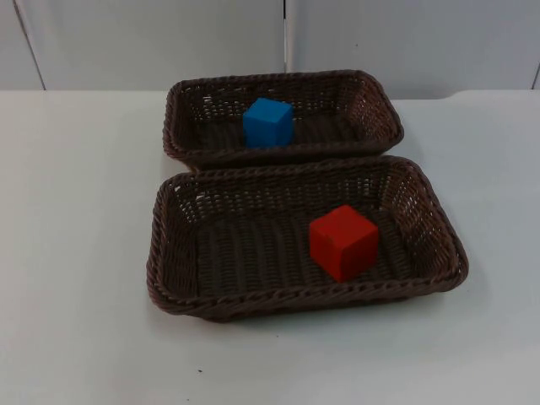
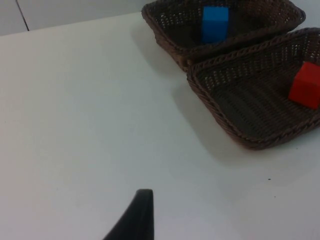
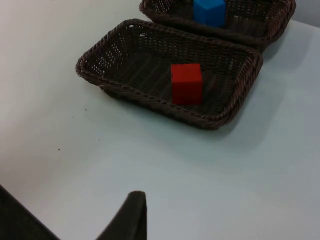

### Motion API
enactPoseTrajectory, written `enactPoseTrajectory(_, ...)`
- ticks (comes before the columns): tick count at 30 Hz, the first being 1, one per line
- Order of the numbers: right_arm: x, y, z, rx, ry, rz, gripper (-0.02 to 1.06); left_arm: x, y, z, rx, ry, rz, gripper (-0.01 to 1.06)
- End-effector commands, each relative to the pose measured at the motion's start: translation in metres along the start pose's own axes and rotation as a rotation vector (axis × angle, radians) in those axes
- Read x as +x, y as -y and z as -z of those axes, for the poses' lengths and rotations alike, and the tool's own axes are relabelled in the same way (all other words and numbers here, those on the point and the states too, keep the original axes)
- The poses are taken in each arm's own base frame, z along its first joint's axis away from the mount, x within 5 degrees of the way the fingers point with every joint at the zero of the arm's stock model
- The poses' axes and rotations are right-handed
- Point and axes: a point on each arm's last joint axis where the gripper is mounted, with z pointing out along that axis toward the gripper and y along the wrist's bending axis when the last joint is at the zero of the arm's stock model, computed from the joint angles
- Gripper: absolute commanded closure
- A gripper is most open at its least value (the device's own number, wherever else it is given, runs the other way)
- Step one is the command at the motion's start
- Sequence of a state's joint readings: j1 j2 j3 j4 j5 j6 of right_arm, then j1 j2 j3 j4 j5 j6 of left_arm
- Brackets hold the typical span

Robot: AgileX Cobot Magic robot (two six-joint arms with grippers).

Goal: Pick up one cube with the left hand and place it into the upper basket. Pick up one cube with the right hand and place it into the lower basket.

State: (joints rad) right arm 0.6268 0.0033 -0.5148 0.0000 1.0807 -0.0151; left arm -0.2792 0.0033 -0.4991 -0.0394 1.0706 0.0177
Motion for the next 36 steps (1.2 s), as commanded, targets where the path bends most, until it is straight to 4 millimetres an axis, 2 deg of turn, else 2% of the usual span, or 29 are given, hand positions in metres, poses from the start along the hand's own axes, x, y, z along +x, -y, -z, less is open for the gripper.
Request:
enactPoseTrajectory(1, 0.0004, 0.0, 0.0002, -0.002, 0.003, -0.001, -0.01, 0.0014, 0.0006, -0.0006, 0.005, -0.005, 0.005, 0.0)
enactPoseTrajectory(7, 0.0004, 0.0, 0.0002, -0.002, 0.003, -0.001, -0.01, 0.0014, 0.0005, -0.0007, -0.021, -0.004, 0.017, 0.0)
enactPoseTrajectory(19, 0.0004, 0.0, 0.0002, -0.002, 0.003, -0.001, -0.01, 0.0009, 0.0015, -0.0016, -0.233, 0.001, 0.13, 0.0)
enactPoseTrajectory(36, 0.0001, -0.0024, 0.0002, -0.028, 0.006, -0.028, -0.01, 0.0009, 0.0015, -0.0016, -0.233, 0.001, 0.13, 0.0)
